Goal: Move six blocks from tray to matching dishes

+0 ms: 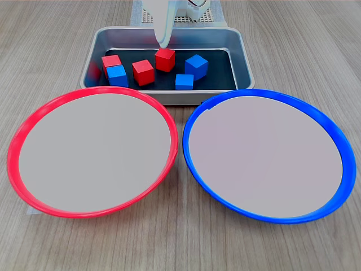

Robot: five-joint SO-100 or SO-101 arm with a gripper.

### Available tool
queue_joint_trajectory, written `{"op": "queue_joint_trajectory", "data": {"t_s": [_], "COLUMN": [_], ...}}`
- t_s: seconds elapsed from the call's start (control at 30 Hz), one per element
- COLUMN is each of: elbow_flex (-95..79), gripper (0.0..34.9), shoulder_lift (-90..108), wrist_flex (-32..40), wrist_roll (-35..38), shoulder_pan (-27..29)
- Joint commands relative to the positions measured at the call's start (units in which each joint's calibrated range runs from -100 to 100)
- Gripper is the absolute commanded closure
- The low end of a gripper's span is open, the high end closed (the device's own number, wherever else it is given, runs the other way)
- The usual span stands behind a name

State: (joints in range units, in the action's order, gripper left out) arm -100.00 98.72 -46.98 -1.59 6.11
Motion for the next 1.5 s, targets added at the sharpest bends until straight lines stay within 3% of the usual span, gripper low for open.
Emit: {"op": "queue_joint_trajectory", "data": {"t_s": [0.0,0.97,1.23,1.3,1.47], "elbow_flex": [0.0,0.0,24.8,30.3,39.7], "gripper": [34.6,34.6,34.7,32.4,21.9], "shoulder_lift": [0.3,0.3,-31.9,-39.7,-53.2], "wrist_flex": [-0.4,-0.4,-6.5,-7.0,-10.3], "wrist_roll": [0.0,0.5,-8.8,-11.2,-16.7], "shoulder_pan": [-0.1,-0.9,-9.6,-11.6,-14.3]}}
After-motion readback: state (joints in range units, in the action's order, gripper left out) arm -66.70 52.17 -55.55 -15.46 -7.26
